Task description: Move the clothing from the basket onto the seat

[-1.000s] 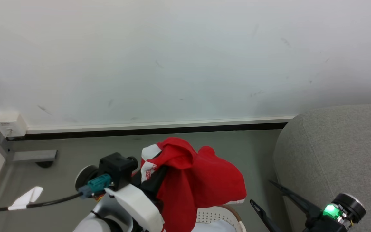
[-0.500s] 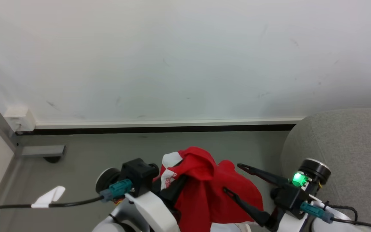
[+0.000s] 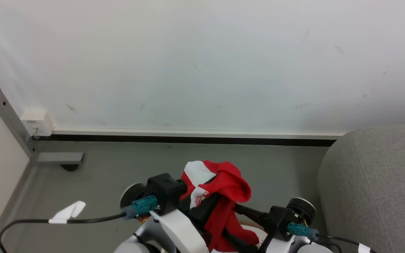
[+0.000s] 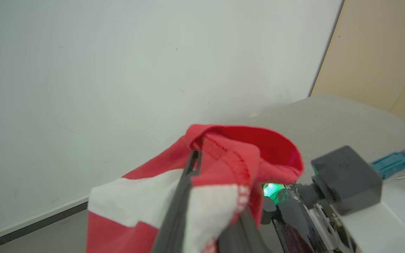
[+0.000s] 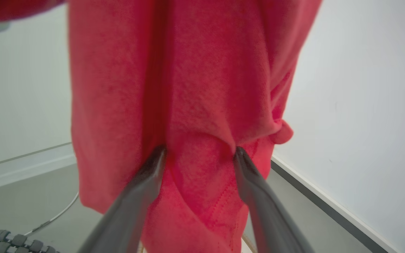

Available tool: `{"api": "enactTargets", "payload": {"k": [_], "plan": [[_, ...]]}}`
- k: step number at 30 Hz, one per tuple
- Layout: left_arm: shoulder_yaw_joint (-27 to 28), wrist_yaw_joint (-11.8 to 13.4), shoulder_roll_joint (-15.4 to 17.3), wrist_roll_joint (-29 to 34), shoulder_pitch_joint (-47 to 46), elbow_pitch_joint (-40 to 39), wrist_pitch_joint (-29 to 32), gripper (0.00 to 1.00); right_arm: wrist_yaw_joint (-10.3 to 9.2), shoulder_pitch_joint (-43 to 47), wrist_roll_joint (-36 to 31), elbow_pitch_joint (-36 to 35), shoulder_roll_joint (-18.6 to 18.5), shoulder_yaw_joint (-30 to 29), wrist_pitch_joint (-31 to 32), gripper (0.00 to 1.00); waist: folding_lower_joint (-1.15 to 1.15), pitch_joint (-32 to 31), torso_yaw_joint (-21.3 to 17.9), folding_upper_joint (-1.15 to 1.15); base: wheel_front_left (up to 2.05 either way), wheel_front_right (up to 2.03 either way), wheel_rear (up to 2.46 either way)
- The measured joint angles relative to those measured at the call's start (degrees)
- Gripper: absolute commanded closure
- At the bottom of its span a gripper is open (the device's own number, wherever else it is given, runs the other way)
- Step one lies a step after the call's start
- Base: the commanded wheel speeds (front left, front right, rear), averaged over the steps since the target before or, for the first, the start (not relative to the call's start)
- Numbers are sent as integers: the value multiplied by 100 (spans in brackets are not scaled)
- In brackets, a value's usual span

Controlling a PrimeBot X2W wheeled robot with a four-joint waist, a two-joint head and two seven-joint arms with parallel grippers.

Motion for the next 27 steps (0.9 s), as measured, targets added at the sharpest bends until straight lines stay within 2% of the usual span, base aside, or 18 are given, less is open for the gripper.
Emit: {"api": "enactTargets", "payload": {"k": [1,2,3,15,16,18,20,21,22,23,27], "plan": [[-1,-10,0,-18,-1,4,-2,100,0,-19,57,26,34,74,-4,65,0,4,4,0,0,0,0],[0,-14,2,-40,-1,7,-4,100,0,-46,116,42,60,102,-8,92,0,8,5,0,0,0,0],[5,-15,2,-56,0,7,-5,100,0,-74,166,38,80,108,-22,100,0,13,4,0,0,0,0],[118,113,130,-99,70,90,-109,100,0,133,197,-356,-19,-838,-32,100,0,78,-131,0,0,0,0],[122,119,147,-88,93,111,-127,86,0,175,177,-391,-33,-927,-32,100,0,85,-151,0,0,0,0],[134,154,162,-82,121,163,-166,77,0,261,142,-470,-53,-1082,-32,100,0,102,-190,0,0,0,0],[123,171,157,-82,147,196,-210,63,0,332,64,-538,-77,-1269,-32,100,0,119,-229,0,0,0,0],[122,193,149,-82,159,213,-235,39,0,346,-3,-564,-92,-1356,-32,100,0,126,-252,0,0,0,0],[129,197,142,-80,174,235,-269,7,0,367,-49,-582,-104,-1436,-33,100,0,132,-276,0,0,0,0],[121,209,138,-66,192,268,-318,0,0,408,-67,-598,-116,-1512,-34,100,0,139,-299,0,0,0,0],[93,263,108,54,213,448,-477,0,0,556,-149,-690,-196,-1807,-34,100,0,156,-390,0,0,0,0]]}}
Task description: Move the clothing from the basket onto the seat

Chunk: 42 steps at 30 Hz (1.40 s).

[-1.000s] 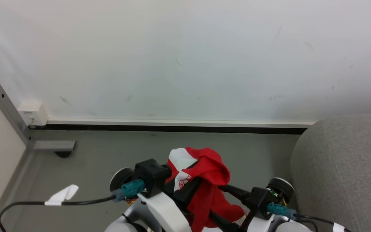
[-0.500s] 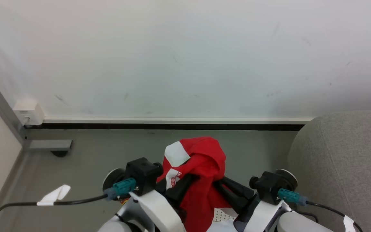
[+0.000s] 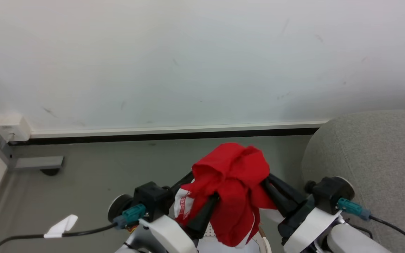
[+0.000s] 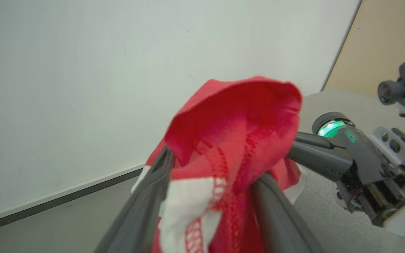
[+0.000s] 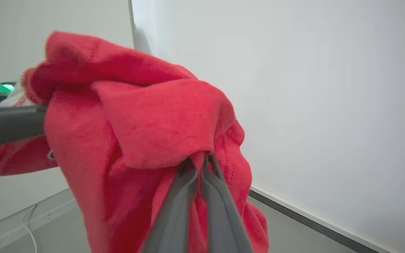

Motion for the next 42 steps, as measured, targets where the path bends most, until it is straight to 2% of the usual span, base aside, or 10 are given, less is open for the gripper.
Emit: {"api": "enactTargets", "payload": {"k": [6,16,31,38,42], "plan": [[-92,52,-91,78,51,287,-277,0,0,149,-130,-120,-134,-579,-9,100,0,13,-193,0,0,0,0],[-261,0,-207,147,90,560,-520,0,0,279,-355,-320,-332,-1214,-9,100,0,71,-655,0,0,0,0],[-366,-1,-291,162,49,593,-633,0,0,598,-561,-599,-659,-1826,-9,100,0,190,-1431,0,0,0,0],[-394,1,-294,162,27,565,-639,0,0,692,-595,-688,-690,-1952,-9,100,0,236,-1617,0,0,0,0],[-432,-3,-287,162,-8,515,-638,0,0,698,-636,-649,-615,-2275,-9,100,-1,327,-1668,0,0,0,0]]}}
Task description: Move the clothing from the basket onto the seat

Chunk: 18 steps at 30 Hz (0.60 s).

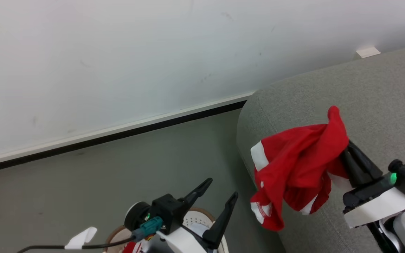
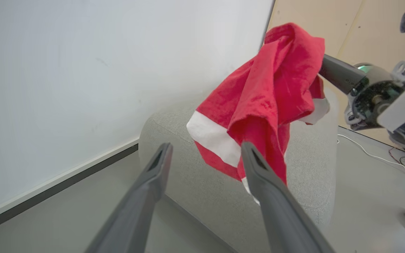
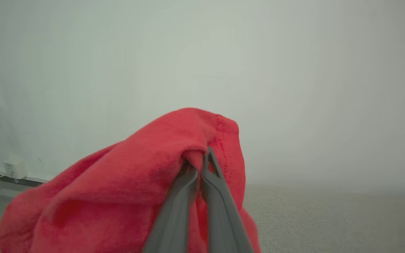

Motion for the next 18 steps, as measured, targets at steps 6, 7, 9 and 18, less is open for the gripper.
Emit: {"api": "enactTargets", "payload": {"k": [6,7,9,18], "plan": [[-20,-96,131,86,-243,-233,57,0,0,-32,-369,254,237,-860,-1,100,0,382,14,0,0,0,0],[-12,-126,170,121,-299,-282,62,0,0,-93,-452,298,314,-1049,-1,100,0,479,23,0,0,0,0],[-7,-194,260,201,-439,-419,100,0,0,-325,-676,390,474,-1485,-2,100,0,701,45,0,0,0,0],[85,-648,719,455,-1390,-1012,328,0,0,-1928,-2061,649,1207,-3397,58,100,1,2049,241,0,0,0,0]]}}
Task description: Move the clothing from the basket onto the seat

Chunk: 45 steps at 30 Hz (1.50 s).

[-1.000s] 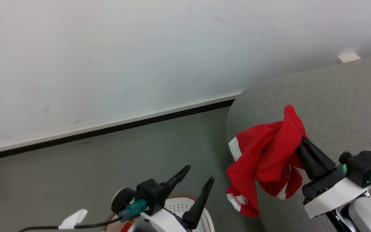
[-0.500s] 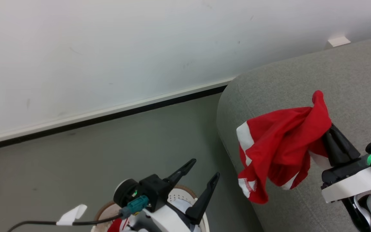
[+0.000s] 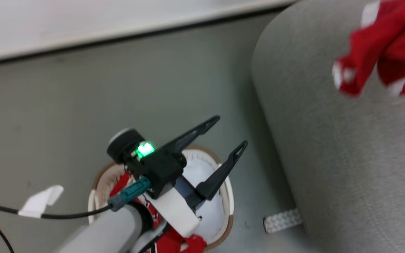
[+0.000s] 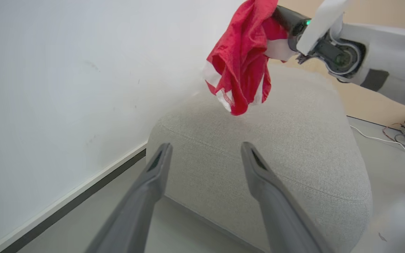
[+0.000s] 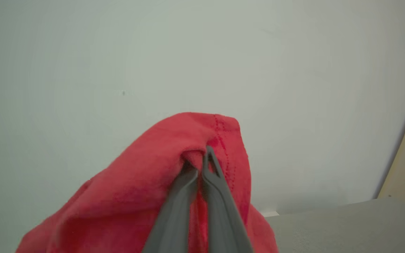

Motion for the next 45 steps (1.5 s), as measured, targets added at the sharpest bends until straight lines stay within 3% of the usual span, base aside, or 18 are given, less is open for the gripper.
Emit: {"api": "enactTargets", "payload": {"k": [5,11,18,21,22,23,24,25,26,33,40,45], "plan": [[-10,-209,190,142,-532,-202,44,0,0,-1135,-650,71,116,-1120,249,100,1,856,199,0,0,0,0],[37,-266,241,137,-788,-189,-120,0,0,-1922,-1462,110,19,-2317,535,100,2,1683,520,0,0,0,0],[31,-267,263,130,-812,-120,-237,0,0,-1953,-2404,339,9,-3685,802,100,1,2144,867,0,0,0,0],[38,-234,299,138,-804,-69,-276,0,0,-1667,-2944,589,225,-4221,870,100,1,2194,906,0,0,0,0],[41,-230,307,138,-794,-51,-281,0,0,-1588,-3069,686,343,-4355,866,91,1,2177,901,0,0,0,0],[30,-223,311,138,-780,-40,-294,0,0,-1537,-3143,756,434,-4439,802,58,1,2149,894,0,0,0,0],[29,-222,316,137,-760,-33,-304,0,0,-1510,-3197,814,491,-4518,711,35,0,2115,886,0,0,0,0],[27,-210,323,133,-738,-18,-307,0,0,-1493,-3278,870,528,-4588,598,0,0,2075,877,0,0,0,0],[23,-205,326,130,-726,-4,-312,0,0,-1476,-3317,923,554,-4647,503,0,1,2028,869,0,0,0,0],[98,-46,315,3,-500,207,-458,0,0,-1025,-3384,1089,700,-4448,86,0,0,1497,795,0,0,0,0],[325,308,302,-348,157,587,-766,0,0,52,-2977,688,776,-3431,-23,0,-1,611,719,0,0,0,0],[530,545,267,-614,593,869,-1070,0,0,966,-2185,65,800,-2376,-49,0,-1,-89,744,0,0,0,0]]}}
